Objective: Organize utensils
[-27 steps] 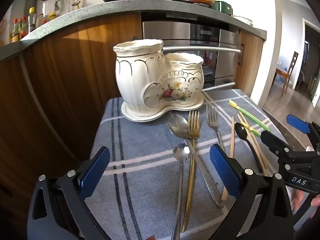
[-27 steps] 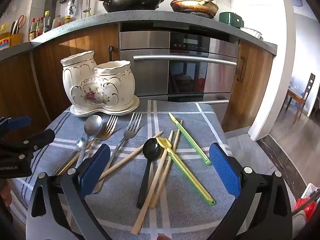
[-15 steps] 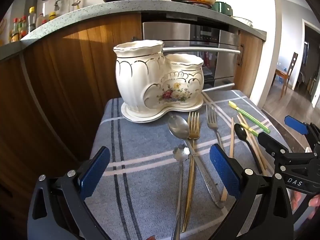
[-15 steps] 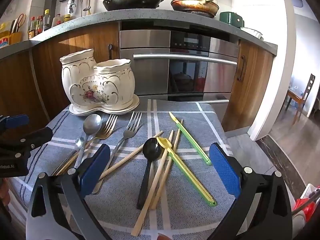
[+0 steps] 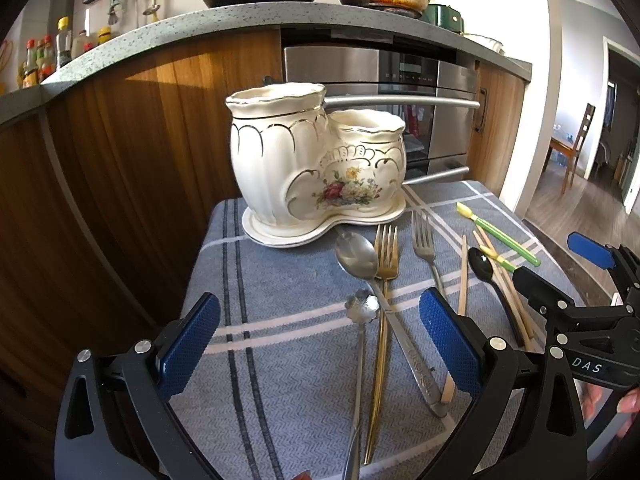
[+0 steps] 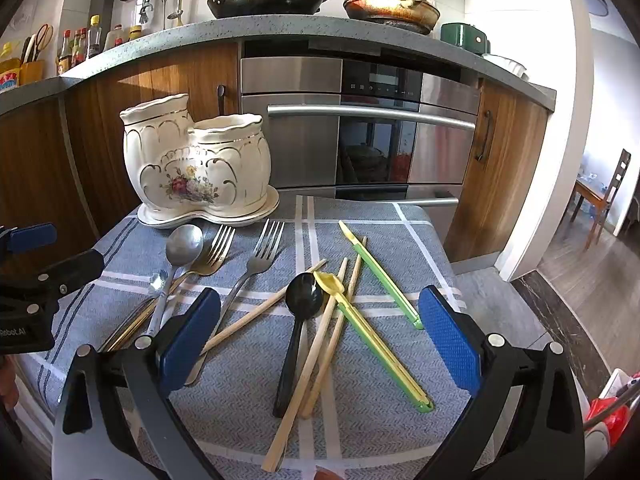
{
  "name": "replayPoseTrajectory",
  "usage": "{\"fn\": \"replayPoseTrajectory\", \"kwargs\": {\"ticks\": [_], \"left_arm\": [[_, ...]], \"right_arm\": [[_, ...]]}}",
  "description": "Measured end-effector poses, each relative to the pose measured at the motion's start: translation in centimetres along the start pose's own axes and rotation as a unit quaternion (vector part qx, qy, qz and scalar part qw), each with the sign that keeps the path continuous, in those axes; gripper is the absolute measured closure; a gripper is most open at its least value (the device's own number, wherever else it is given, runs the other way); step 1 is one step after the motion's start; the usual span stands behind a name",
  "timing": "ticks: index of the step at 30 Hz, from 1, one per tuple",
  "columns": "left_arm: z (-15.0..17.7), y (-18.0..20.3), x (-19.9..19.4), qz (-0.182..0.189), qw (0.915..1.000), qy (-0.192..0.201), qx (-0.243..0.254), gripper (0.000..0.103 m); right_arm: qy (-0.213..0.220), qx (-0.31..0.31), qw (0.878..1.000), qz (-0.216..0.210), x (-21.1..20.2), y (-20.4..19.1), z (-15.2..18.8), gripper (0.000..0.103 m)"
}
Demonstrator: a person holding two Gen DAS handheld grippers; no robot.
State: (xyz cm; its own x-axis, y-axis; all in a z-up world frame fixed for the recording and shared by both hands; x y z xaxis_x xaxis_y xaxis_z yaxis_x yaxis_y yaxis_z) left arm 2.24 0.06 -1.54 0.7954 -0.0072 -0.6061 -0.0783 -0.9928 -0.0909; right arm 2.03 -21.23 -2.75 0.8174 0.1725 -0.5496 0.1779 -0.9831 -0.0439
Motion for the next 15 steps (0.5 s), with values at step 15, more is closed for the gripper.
{"fn": "replayPoseTrajectory", "kwargs": {"ticks": [15], "left_arm": [[0.05,0.07,0.07,0.000,1.0000,-0.001,0.001,0.004]], "right_arm": [[-0.003,-0.001,1.000,0.001,0.19,-0.09,0.03,0.005]]}}
Point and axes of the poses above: each gripper's, at about its wrist camera, not at the fingertips, and x roughly the way its jaws point, y to its right, z to its underside, the point moved 3 cm from there along x, roughly the way its jaws point, and after that the axes turned 4 degrees about x, right-handed, at the moved point
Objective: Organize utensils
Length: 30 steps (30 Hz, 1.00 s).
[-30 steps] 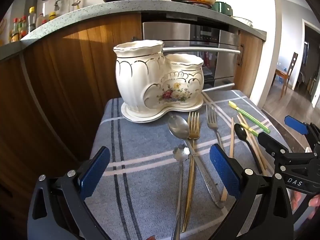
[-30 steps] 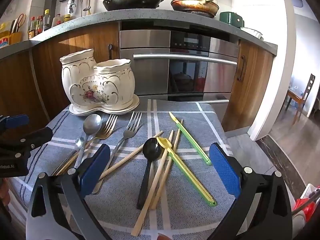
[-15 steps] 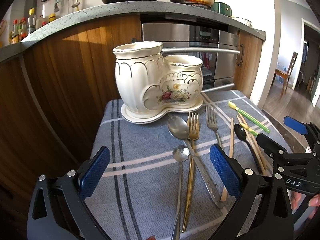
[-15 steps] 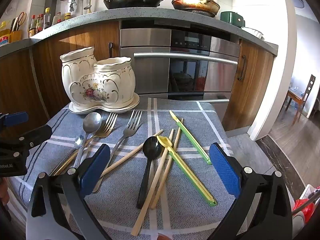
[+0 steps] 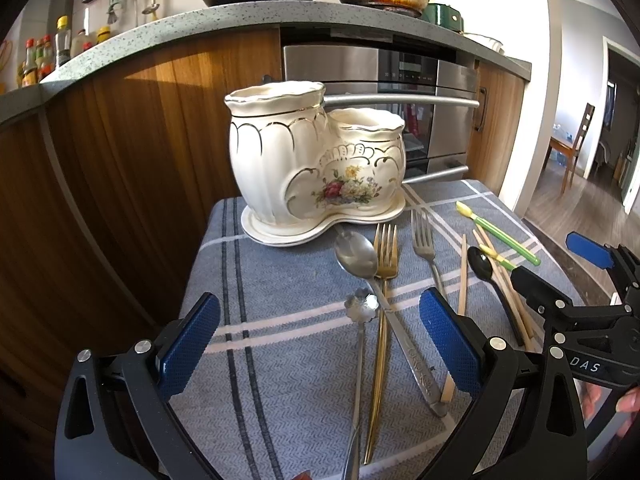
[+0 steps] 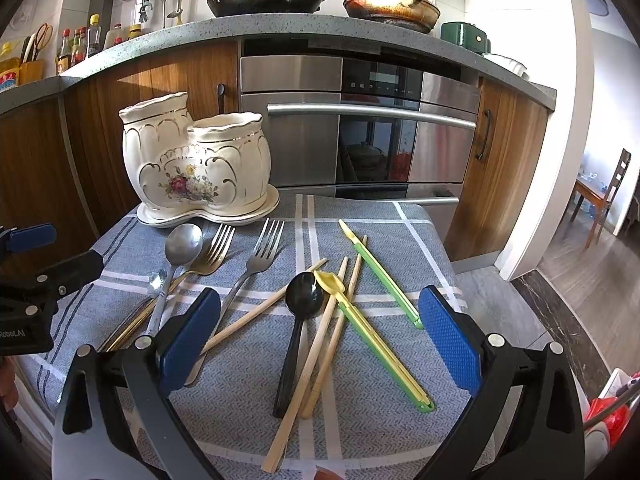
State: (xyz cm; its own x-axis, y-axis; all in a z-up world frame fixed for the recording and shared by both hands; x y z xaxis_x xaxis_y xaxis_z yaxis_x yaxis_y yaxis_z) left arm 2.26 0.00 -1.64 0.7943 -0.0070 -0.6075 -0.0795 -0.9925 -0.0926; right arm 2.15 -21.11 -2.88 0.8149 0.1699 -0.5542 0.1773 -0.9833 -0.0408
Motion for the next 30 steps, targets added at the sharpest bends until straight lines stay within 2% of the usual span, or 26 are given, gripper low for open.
{"fn": "replayPoseTrajectory", "kwargs": {"ticks": [30], "left_arm": [[0.07,0.11,0.12,0.001,1.0000,-0.003,0.001,0.004]], "right_arm": [[-0.005,0.002,1.000,-0.002,0.14,0.09,0.20,0.005]]}}
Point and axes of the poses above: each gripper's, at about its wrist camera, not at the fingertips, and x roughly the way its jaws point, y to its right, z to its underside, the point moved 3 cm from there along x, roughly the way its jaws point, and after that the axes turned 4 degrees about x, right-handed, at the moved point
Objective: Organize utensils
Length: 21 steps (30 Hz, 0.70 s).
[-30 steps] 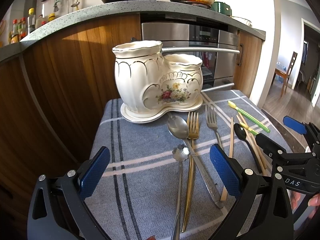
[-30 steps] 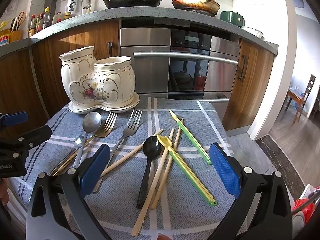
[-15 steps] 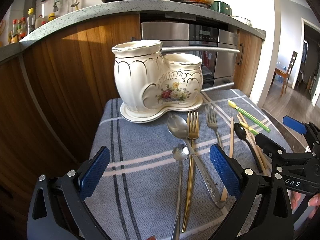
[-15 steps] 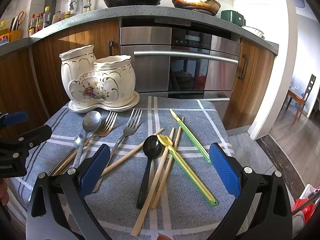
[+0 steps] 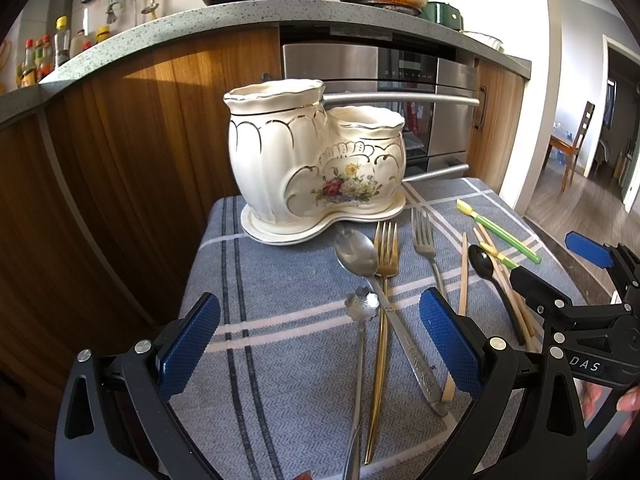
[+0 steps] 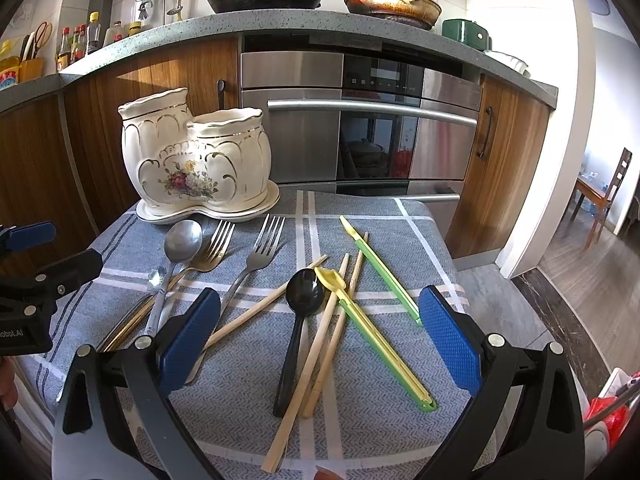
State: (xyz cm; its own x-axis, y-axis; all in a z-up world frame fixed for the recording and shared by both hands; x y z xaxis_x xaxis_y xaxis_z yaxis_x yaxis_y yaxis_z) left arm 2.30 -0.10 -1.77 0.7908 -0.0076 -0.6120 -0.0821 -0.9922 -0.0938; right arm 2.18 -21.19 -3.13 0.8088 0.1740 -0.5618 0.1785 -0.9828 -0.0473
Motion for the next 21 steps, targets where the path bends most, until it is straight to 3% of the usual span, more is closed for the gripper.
{"fn": "replayPoseTrajectory", "kwargs": {"ticks": [11,21], "left_arm": [[0.09,0.00,0.17,0.008,0.9999,-0.007,0.001,0.004],[0.16,-0.73,0.14,0.045,0.9989,-0.004,-0.011,0.004]], "right_arm": [[-0.007,0.004,1.000,-0.024,0.09,-0.11,-0.12,0.005],[-0.034,0.021,0.998,-0.046,0.68,0.62,-0.44,0.005]]}}
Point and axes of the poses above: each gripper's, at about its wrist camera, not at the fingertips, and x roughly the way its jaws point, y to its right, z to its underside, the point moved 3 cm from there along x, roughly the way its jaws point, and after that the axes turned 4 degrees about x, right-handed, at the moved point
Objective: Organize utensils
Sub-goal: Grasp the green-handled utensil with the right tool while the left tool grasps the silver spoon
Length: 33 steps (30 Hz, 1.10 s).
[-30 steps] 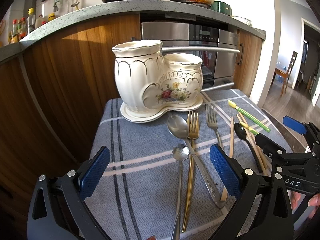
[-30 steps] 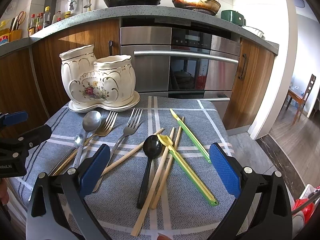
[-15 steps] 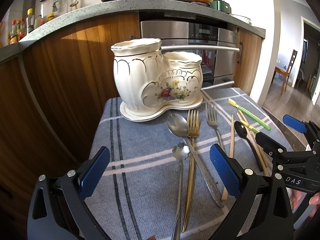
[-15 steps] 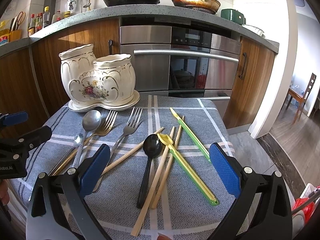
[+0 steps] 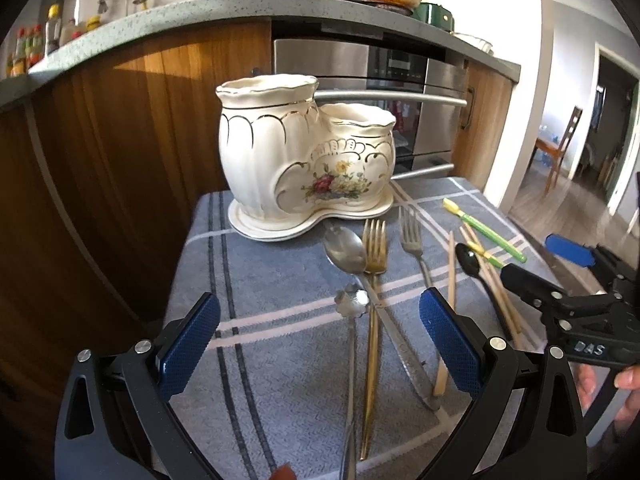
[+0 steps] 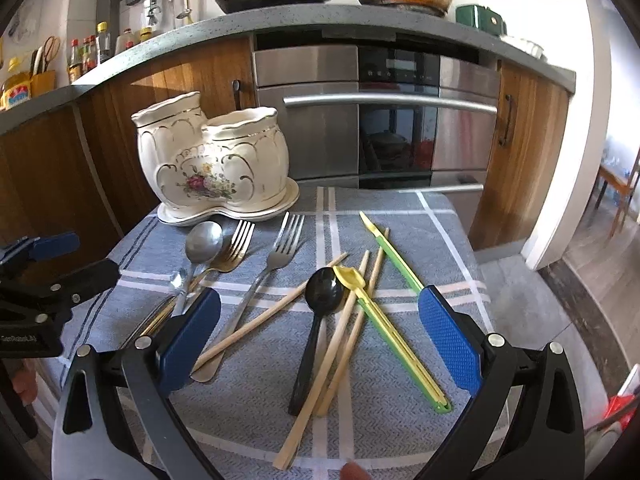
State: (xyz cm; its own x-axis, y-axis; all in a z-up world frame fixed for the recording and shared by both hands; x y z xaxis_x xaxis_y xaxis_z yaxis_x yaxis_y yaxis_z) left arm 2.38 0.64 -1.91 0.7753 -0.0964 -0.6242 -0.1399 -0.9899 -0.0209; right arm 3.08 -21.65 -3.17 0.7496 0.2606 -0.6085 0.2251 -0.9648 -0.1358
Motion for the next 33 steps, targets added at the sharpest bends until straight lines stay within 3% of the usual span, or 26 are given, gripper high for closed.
{"fn": "replayPoseTrajectory", "kwargs": {"ticks": [4,8,13,17,20,26,29,33], "left_arm": [[0.3,0.3,0.6,0.018,0.9997,-0.014,0.013,0.004],[0.6,0.7,1.2,0.036,0.9989,-0.025,0.016,0.007],[0.2,0.3,1.9,0.030,0.9987,-0.031,0.026,0.007],[-0.2,-0.1,2.6,0.024,0.9984,-0.034,0.038,0.010],[-0.6,0.2,3.5,0.034,0.9968,-0.047,0.055,0.022],[-2.1,0.5,5.6,0.056,0.9950,-0.052,0.064,0.034],[-2.3,0.0,7.0,0.072,0.9942,-0.068,0.041,0.038],[-2.1,0.0,7.7,0.062,0.9944,-0.072,0.047,0.042]], "right_arm": [[-0.015,0.009,1.000,-0.007,0.7,0.6,0.0,0.005],[-0.001,0.004,1.000,0.000,0.4,1.0,-0.7,0.005],[0.036,-0.002,0.999,0.018,-0.3,2.1,-3.8,0.006],[0.037,0.014,0.999,0.008,0.5,3.4,-7.1,0.006],[0.025,0.019,0.999,0.015,1.8,4.0,-9.2,0.015],[0.033,0.026,0.999,0.029,4.0,4.7,-12.0,0.033],[0.027,0.026,0.999,0.028,4.7,5.3,-11.3,0.040],[0.006,0.000,1.000,0.012,6.1,5.1,-9.9,0.060]]}}
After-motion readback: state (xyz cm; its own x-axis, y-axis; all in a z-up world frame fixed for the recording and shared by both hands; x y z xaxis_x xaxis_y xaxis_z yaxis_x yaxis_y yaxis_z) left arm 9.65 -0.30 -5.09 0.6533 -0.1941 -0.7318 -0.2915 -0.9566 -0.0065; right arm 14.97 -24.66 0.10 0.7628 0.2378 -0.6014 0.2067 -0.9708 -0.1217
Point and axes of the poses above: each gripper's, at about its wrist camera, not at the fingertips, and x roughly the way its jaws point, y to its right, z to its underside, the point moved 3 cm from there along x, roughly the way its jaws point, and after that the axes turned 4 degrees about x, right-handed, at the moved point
